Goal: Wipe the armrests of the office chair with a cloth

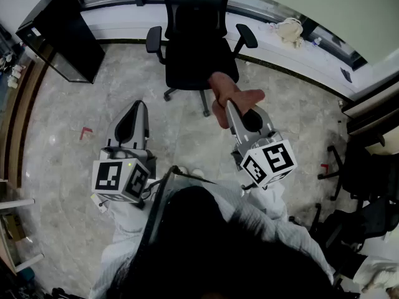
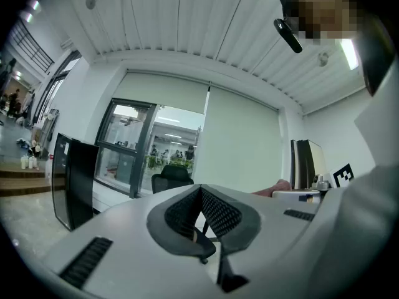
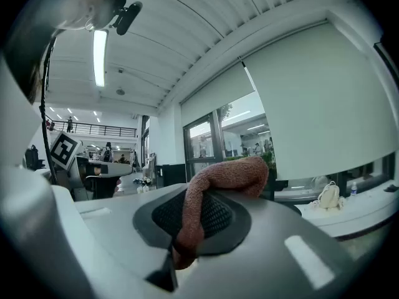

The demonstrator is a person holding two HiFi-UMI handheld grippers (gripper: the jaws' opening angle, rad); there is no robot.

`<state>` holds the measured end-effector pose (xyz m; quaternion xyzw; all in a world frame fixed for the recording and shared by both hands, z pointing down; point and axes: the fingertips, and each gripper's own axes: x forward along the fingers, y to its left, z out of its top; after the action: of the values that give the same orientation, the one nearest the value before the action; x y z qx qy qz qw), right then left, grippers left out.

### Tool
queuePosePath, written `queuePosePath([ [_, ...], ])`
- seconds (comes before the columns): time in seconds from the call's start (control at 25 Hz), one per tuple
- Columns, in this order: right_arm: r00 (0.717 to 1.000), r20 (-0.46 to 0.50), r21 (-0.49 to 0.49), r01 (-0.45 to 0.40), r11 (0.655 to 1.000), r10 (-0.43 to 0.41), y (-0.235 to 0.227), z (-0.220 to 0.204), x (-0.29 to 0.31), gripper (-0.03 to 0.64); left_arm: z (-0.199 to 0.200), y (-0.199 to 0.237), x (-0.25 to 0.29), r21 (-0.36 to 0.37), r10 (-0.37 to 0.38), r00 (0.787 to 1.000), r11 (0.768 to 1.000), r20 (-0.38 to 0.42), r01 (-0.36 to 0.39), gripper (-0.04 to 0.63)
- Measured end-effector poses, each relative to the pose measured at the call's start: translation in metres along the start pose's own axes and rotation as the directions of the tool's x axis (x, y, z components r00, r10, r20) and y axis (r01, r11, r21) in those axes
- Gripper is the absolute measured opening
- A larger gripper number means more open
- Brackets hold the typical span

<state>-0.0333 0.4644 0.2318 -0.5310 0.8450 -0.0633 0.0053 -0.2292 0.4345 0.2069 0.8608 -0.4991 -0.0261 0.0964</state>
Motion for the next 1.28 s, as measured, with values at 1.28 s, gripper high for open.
queuePosePath([
  [1.28,0.998,-0.039,0.034,-0.043,0.998,0.044,-0.034,-0.024,0.128,0.025,-0.025,0.089,0.106,-0.01,0.035,0.999,0.999,-0.04,-0.035,0.003],
])
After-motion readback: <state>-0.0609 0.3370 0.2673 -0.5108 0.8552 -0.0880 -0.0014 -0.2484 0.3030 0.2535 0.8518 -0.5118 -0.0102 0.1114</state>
